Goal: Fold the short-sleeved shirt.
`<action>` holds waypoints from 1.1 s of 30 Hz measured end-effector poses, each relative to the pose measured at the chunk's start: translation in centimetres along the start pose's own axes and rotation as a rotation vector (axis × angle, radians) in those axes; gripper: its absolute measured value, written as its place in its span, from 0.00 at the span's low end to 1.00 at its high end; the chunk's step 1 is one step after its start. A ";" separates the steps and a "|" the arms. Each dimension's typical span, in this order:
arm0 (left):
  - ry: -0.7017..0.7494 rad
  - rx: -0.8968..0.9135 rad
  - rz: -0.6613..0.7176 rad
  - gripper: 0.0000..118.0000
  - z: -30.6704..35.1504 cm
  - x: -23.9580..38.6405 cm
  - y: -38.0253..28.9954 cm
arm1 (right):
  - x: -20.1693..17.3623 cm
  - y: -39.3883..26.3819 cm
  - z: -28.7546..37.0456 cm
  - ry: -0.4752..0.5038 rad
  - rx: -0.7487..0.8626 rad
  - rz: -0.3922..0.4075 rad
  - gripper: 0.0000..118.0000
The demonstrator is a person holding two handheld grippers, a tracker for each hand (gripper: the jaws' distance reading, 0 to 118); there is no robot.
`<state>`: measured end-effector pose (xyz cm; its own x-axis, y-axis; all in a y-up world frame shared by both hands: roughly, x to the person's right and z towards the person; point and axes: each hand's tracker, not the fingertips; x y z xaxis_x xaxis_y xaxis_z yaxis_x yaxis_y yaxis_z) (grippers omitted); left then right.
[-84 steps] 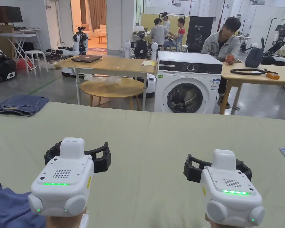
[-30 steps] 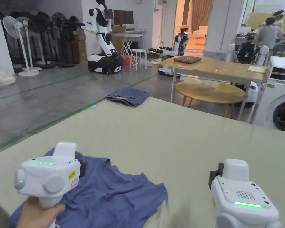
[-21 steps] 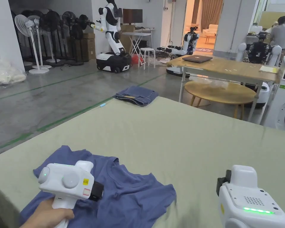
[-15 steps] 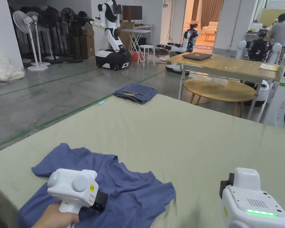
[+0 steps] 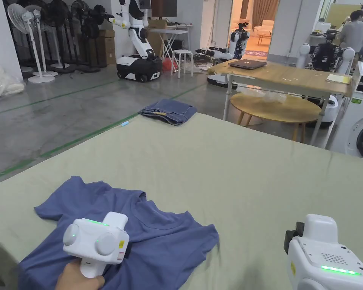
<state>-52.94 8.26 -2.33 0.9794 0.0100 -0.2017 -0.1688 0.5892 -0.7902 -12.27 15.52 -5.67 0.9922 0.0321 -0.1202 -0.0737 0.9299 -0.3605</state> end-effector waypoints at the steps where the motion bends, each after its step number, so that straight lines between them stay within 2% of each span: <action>1: -0.009 0.050 0.012 0.00 0.9 -0.2 0.2 | 0.2 0.0 0.1 -0.004 0.000 -0.002 0.00; 11: -0.130 0.386 0.063 0.00 11.1 0.9 7.6 | 3.6 1.3 1.7 -0.048 0.050 -0.054 0.00; 15: -0.183 0.484 0.004 0.00 15.3 4.0 11.2 | 5.9 2.0 3.1 -0.087 0.080 -0.066 0.00; 23: -0.371 0.574 -0.141 0.00 20.0 15.7 15.7 | 11.5 2.8 6.4 -0.178 0.118 -0.087 0.00; 33: -0.682 0.495 -0.356 0.00 18.9 35.3 14.9 | 19.3 1.7 11.5 -0.340 0.139 -0.113 0.00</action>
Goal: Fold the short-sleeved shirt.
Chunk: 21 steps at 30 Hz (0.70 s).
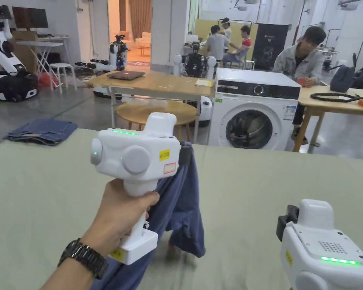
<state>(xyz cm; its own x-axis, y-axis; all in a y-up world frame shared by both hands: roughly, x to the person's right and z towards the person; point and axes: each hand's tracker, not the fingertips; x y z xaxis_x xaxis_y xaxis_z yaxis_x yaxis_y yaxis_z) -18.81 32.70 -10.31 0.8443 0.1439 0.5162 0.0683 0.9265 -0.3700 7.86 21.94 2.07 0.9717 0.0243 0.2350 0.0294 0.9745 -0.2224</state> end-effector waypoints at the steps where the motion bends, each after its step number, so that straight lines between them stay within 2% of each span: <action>1: -0.025 -0.004 -0.014 0.00 -1.2 1.6 -0.3 | 0.9 -0.1 0.2 -0.017 0.001 0.004 0.00; 8: -0.168 -0.142 -0.030 0.00 -7.3 9.2 -6.1 | 6.2 -1.3 1.2 -0.106 -0.024 -0.007 0.00; 14: -0.203 -0.252 0.025 0.00 -9.2 10.4 -12.3 | 7.7 -3.2 1.3 -0.127 -0.071 -0.019 0.00; 17: -0.190 -0.255 0.044 0.21 -8.6 9.9 -13.5 | 7.7 -3.7 1.2 -0.118 -0.092 -0.030 0.00; 18: -0.186 -0.254 0.050 0.33 -8.2 9.5 -13.6 | 7.5 -3.8 1.2 -0.115 -0.096 -0.031 0.00; 19: -0.177 -0.252 0.050 0.40 -7.6 9.4 -13.4 | 7.3 -3.8 1.2 -0.110 -0.097 -0.033 0.00; 21: -0.157 -0.219 0.054 0.40 -6.2 8.3 -13.3 | 6.9 -3.8 1.2 -0.094 -0.097 -0.034 0.00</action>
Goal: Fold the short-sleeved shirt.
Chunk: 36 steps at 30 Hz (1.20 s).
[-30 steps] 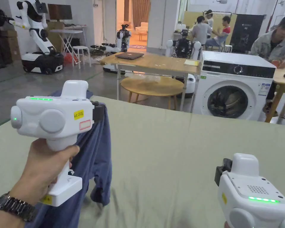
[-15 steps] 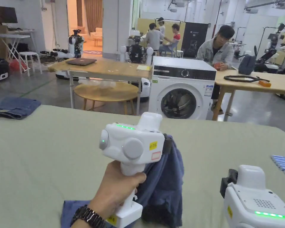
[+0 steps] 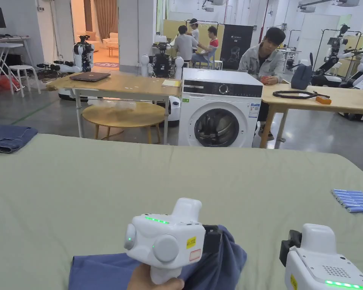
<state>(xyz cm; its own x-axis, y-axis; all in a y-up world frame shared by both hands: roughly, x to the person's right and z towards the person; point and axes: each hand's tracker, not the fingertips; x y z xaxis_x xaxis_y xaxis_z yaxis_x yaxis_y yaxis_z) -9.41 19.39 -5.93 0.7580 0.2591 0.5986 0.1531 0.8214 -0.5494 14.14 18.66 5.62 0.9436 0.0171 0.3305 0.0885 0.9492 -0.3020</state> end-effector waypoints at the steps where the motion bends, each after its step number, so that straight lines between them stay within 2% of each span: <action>1: 0.009 0.021 0.002 0.40 0.8 -0.4 0.0 | -0.3 0.0 0.0 0.008 0.003 0.000 0.00; 10: 0.178 0.155 0.047 0.40 8.9 -5.9 -2.4 | -3.7 1.0 0.4 0.083 0.038 0.016 0.00; 13: 0.293 0.164 0.062 0.37 11.0 -7.7 -4.2 | -4.7 1.2 0.6 0.103 0.048 0.025 0.00; 14: 0.315 0.163 0.064 0.32 11.4 -8.3 -4.8 | -5.1 1.2 0.6 0.107 0.052 0.029 0.00; 16: 0.357 0.159 0.085 0.01 12.4 -9.2 -6.1 | -5.7 1.1 0.6 0.117 0.056 0.036 0.00; 17: 0.374 0.161 0.097 0.00 12.8 -9.6 -6.7 | -5.9 1.0 0.6 0.124 0.056 0.037 0.00; 24: 0.458 0.059 0.205 0.00 13.8 -13.3 -8.9 | -7.2 0.4 0.1 0.152 0.029 0.042 0.00; 27: 0.439 -0.012 0.286 0.00 13.0 -16.6 -8.1 | -7.4 0.2 -0.3 0.159 0.016 0.046 0.00; 33: 0.427 -0.121 0.365 0.01 9.7 -23.1 -4.8 | -7.5 0.2 -0.8 0.162 0.003 0.063 0.00; 36: 0.452 -0.170 0.397 0.37 7.5 -25.9 -3.7 | -7.3 0.1 -1.3 0.160 -0.005 0.060 0.00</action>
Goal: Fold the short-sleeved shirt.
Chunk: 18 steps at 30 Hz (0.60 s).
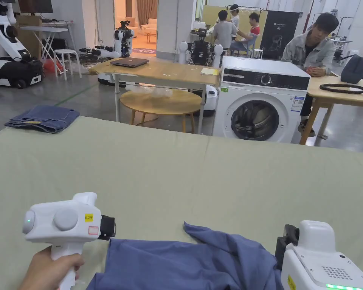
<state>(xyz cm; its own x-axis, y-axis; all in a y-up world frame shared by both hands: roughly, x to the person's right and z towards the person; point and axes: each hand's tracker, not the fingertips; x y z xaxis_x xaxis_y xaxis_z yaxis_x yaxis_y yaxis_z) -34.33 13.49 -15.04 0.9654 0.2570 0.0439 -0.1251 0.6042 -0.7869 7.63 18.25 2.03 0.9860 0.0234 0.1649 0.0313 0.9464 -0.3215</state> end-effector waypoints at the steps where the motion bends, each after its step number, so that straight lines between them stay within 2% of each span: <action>1: 0.003 -0.032 0.006 0.45 -1.0 -0.2 0.3 | 0.1 -0.1 -0.1 -0.002 -0.003 -0.001 0.00; 2: 0.008 -0.070 0.017 0.53 -2.0 -0.4 0.5 | 0.2 -0.1 -0.3 -0.003 -0.007 0.000 0.00; 5: 0.007 -0.162 0.045 0.55 -5.4 -0.6 0.5 | 0.5 -0.4 -0.7 -0.012 -0.018 0.002 0.00; 8: 0.079 -0.246 0.042 0.55 -8.6 -0.4 0.1 | 0.9 -0.7 -1.2 -0.022 -0.033 -0.001 0.00; 13: 0.150 -0.182 -0.037 0.55 -8.6 1.9 0.1 | 1.4 -1.3 -1.6 -0.034 -0.052 0.000 0.00; 17: 0.220 -0.189 -0.127 0.42 -9.0 3.5 -0.6 | 1.6 -1.6 -2.1 -0.037 -0.068 -0.001 0.00; 18: 0.221 -0.186 -0.121 0.35 -9.3 3.3 -0.6 | 1.6 -1.7 -2.2 -0.037 -0.072 -0.004 0.00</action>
<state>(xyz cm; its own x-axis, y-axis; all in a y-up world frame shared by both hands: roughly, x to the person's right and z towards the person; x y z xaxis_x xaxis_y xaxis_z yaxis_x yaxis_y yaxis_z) -28.93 6.96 -20.12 0.9997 0.0088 0.0249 0.0179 0.4669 -0.8841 9.54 16.01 0.81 0.9793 0.0328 0.1999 0.0481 0.9208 -0.3871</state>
